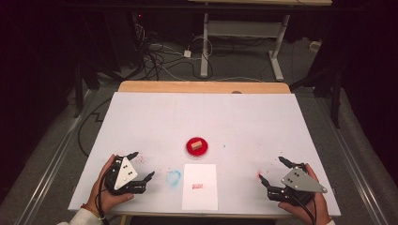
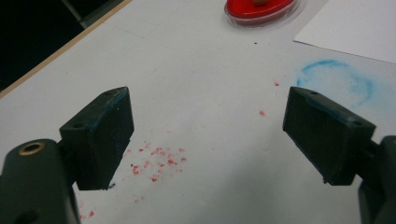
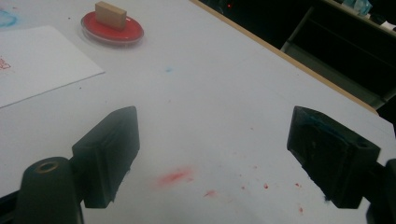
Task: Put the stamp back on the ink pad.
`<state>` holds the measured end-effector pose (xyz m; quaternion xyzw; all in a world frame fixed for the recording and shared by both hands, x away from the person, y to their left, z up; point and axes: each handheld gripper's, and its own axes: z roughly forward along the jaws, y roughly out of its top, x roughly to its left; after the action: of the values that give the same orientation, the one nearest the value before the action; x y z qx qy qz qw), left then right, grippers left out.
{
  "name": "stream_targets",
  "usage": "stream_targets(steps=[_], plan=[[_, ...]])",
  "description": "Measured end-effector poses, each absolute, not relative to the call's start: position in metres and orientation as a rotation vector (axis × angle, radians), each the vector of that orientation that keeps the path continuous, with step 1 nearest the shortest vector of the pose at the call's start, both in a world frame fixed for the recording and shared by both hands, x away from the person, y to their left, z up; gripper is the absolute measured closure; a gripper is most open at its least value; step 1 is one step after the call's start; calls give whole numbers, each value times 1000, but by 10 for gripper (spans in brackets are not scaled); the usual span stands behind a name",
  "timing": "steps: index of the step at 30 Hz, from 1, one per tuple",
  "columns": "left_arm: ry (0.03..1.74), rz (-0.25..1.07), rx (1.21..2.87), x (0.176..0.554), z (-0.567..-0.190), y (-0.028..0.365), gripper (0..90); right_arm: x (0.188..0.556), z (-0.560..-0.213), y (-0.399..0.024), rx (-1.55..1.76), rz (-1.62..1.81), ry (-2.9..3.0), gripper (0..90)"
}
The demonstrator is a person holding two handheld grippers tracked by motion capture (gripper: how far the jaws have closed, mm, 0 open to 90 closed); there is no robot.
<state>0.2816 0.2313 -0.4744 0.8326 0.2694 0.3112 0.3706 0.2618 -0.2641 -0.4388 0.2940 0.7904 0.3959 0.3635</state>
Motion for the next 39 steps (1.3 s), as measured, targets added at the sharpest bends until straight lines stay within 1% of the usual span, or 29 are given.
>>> stream_targets(steps=[9,18,39], plan=[[707,773,2146,278,-477,232,159,266,-438,-262,747,1027,2035,175],[687,753,2151,275,-478,232,159,265,-438,-257,733,1016,2044,177],[671,754,2153,274,-475,232,159,264,-436,-257,717,1024,2018,181]])
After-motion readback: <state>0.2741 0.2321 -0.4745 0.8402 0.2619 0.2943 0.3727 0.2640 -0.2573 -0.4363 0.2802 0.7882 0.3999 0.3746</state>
